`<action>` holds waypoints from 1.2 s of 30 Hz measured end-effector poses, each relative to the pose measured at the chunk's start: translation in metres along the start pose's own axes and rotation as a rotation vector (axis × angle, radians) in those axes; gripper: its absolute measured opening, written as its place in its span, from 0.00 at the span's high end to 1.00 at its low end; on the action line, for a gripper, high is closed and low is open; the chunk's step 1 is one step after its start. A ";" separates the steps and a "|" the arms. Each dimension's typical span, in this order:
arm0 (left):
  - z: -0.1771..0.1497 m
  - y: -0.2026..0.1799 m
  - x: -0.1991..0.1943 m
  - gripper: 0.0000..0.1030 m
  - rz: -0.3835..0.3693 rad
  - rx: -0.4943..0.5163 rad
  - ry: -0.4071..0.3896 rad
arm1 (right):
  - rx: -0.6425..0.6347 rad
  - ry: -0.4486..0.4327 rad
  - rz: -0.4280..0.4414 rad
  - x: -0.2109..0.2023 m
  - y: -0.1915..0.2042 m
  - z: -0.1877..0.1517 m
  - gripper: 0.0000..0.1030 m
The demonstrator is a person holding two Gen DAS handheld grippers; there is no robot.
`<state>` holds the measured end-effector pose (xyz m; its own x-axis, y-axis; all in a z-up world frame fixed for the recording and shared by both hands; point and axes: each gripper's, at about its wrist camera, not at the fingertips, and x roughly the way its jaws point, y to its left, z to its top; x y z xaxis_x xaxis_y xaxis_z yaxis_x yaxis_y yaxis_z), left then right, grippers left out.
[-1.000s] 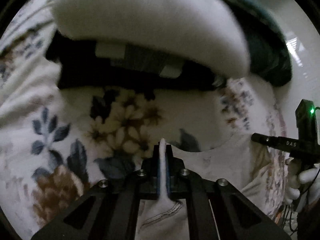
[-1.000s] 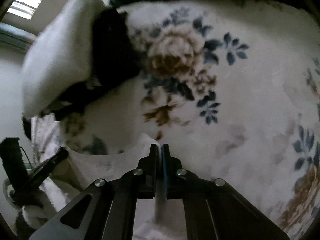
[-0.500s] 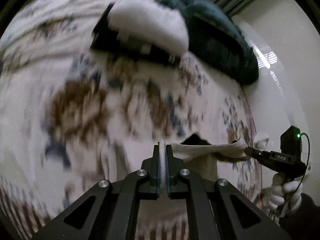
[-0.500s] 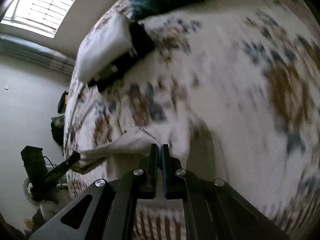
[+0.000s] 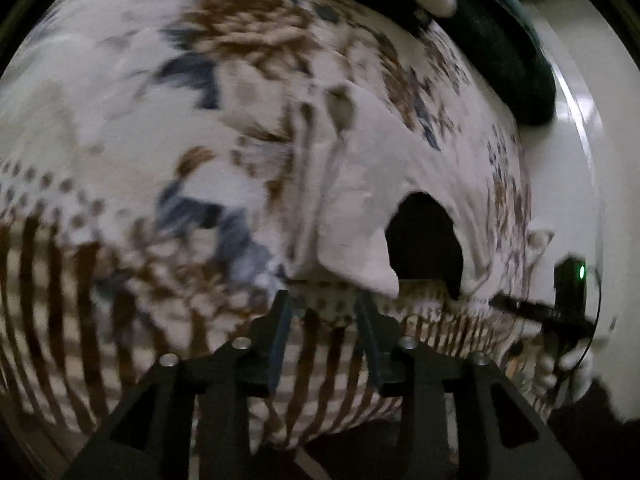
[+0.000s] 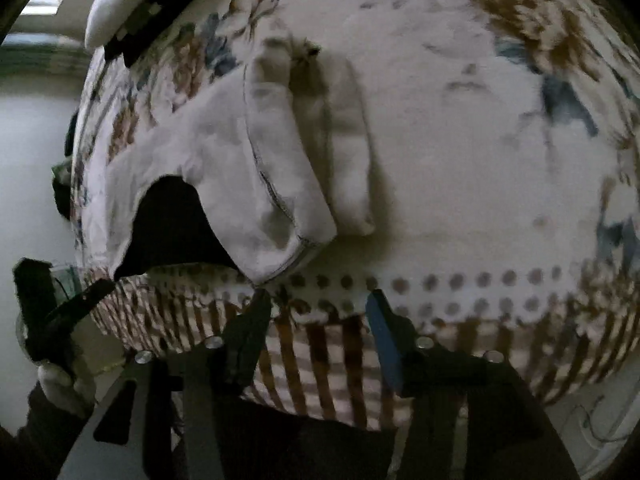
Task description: Fold small clothes
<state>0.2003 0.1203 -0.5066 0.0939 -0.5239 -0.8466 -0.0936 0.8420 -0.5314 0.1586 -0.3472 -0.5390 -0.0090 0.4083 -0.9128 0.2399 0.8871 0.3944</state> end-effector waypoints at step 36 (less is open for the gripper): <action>0.107 -0.023 0.053 0.76 0.029 -0.062 -0.095 | 0.271 -0.145 0.188 0.022 0.004 0.117 0.70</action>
<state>0.3137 0.0865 -0.5361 0.1840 -0.4825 -0.8564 -0.1584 0.8453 -0.5103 0.2733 -0.3599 -0.5698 0.1926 0.5067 -0.8403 0.4736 0.7020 0.5319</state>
